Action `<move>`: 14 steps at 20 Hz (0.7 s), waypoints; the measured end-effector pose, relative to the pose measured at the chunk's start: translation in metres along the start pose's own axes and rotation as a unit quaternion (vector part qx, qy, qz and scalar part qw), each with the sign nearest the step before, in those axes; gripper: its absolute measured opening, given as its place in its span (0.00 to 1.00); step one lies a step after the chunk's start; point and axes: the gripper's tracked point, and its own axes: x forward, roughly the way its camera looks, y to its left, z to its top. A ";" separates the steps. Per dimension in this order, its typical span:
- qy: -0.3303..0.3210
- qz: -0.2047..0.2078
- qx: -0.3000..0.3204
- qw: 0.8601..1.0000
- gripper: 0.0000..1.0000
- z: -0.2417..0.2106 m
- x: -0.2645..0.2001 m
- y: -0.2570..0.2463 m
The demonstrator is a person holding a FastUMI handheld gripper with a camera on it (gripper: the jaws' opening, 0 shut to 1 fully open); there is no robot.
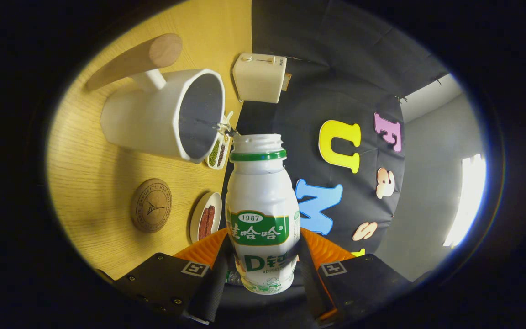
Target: Take the bottle from table, then pour the juice into the cup, finally place the bottle on the coaster
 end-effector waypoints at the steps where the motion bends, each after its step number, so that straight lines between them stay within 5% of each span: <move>1: 0.000 0.001 -0.001 1.000 0.74 -0.001 0.000 0.000; 14: 0.001 0.000 -0.031 1.000 0.74 -0.003 0.000 -0.003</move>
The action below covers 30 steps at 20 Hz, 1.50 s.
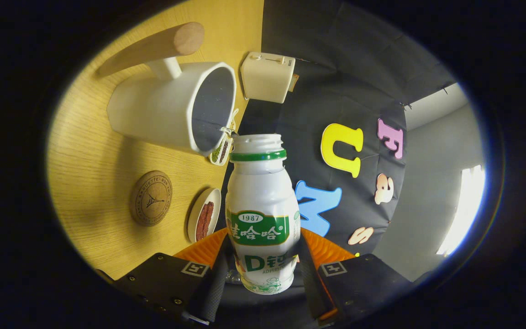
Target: Take the bottle from table, then pour the juice into the cup, finally place the bottle on the coaster
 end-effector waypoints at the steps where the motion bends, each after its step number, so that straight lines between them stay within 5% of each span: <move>1: 0.000 -0.001 -0.001 1.000 0.74 0.000 0.000 0.000; 30: -0.012 -0.044 -0.050 0.998 0.73 0.007 -0.007 -0.006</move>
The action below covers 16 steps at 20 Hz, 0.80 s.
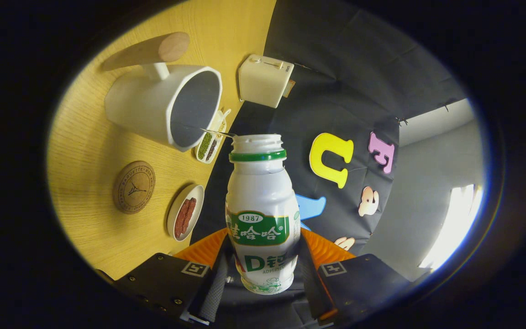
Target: Take the bottle from table, then pour the juice into the cup, finally place the bottle on the coaster
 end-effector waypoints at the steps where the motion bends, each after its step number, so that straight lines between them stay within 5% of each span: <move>1: -0.001 -0.002 -0.002 1.000 0.73 0.001 -0.001 0.000; 16: -0.019 -0.030 -0.038 0.999 0.73 0.006 0.004 -0.019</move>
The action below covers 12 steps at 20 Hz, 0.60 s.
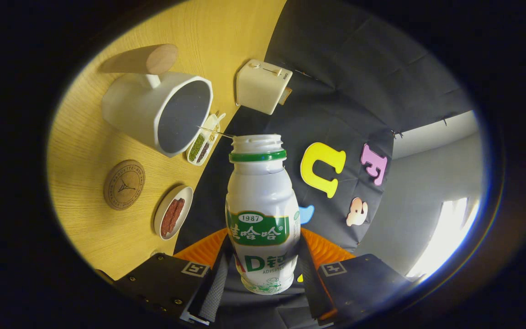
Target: Take the bottle from table, then pour the juice into the cup, finally place the bottle on the coaster
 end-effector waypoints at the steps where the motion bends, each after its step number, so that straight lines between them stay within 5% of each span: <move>1: -0.001 -0.002 -0.003 1.000 0.73 -0.001 0.003 -0.002; 12: -0.010 -0.022 -0.038 0.999 0.73 -0.002 0.008 -0.013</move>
